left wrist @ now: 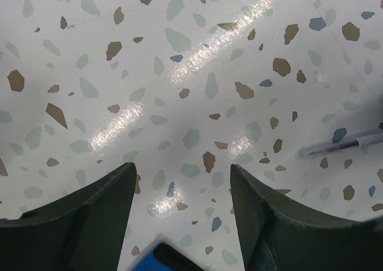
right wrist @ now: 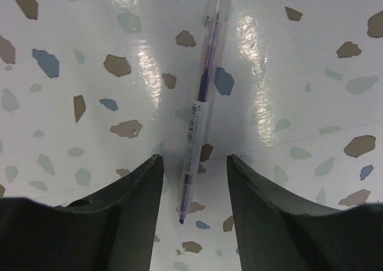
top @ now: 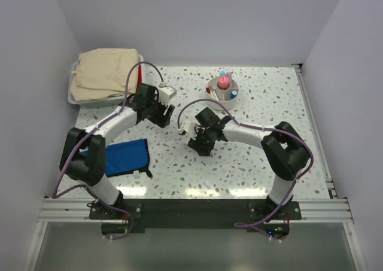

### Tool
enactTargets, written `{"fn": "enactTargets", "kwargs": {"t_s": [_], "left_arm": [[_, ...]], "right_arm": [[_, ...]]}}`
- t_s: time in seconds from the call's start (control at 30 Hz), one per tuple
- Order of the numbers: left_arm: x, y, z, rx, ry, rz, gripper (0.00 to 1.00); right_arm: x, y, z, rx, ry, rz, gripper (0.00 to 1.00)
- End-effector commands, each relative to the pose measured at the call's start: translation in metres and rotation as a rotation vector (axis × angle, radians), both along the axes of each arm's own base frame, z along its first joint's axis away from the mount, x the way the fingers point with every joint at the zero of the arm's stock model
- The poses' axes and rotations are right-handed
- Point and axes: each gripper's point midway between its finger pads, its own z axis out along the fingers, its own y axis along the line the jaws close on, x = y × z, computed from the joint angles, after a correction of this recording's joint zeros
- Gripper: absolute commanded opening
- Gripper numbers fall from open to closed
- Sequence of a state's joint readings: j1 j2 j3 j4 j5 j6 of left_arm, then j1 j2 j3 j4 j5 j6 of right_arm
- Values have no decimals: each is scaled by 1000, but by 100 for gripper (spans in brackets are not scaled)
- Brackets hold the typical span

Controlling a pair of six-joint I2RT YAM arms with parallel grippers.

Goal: Sort the stationery into containers
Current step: Pick up the pen from the center of the board.

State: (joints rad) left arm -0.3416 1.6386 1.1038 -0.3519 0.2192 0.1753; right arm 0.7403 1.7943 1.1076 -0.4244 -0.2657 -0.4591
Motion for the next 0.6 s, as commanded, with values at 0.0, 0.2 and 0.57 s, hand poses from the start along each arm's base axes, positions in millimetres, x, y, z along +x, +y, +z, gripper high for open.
{"fn": "enactTargets", "kwargs": {"t_s": [0.0, 0.2, 0.57], "left_arm": [[11, -1, 26, -29, -91, 15, 69], [8, -3, 24, -32, -90, -8, 69], [-28, -71, 22, -312, 165, -419, 67]], "right_arm": [[15, 1, 0, -36, -38, -37, 48], [3, -8, -11, -70, -11, 1, 35], [-10, -22, 44, -23, -136, 171, 0]]}}
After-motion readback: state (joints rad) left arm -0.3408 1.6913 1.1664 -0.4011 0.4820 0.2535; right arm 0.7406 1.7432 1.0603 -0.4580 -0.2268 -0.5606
